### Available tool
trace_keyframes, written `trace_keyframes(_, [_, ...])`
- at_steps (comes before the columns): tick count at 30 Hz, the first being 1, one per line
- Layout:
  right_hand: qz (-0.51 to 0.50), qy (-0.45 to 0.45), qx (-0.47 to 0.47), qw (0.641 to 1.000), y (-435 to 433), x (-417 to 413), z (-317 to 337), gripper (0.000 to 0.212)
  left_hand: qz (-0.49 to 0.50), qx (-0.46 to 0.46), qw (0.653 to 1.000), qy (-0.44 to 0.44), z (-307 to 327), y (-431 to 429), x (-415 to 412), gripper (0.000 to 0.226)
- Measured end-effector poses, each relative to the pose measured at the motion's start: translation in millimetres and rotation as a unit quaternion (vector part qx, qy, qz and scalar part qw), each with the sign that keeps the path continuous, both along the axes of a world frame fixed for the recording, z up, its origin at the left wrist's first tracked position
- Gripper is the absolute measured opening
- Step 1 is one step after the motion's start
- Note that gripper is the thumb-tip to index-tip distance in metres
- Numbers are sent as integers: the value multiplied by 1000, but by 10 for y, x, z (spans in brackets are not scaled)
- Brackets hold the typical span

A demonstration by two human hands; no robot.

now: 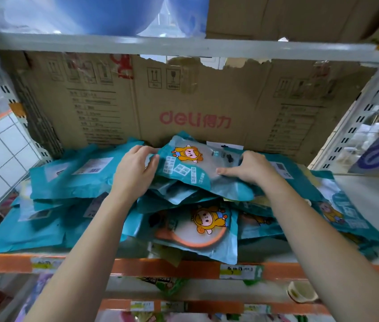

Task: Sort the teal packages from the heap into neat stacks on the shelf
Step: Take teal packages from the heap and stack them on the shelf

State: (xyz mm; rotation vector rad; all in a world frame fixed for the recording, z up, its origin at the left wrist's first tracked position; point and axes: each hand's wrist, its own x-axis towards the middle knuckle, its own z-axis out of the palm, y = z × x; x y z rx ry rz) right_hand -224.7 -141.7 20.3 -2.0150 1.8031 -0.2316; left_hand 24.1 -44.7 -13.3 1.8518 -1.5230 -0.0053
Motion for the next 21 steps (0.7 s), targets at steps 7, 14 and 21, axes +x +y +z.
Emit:
trace_keyframes(7, [-95, -296, 39, 950, -112, -92, -181, 75, 13, 1, 1000, 7, -36, 40, 3, 29])
trace_keyframes(14, [-123, -486, 95, 860, -123, -244, -110, 90, 19, -5, 1000, 16, 14, 68, -50, 27])
trace_keyframes(21, [-144, -531, 154, 821, -153, -432, -90, 75, 16, -6, 1000, 16, 18, 49, -130, 28])
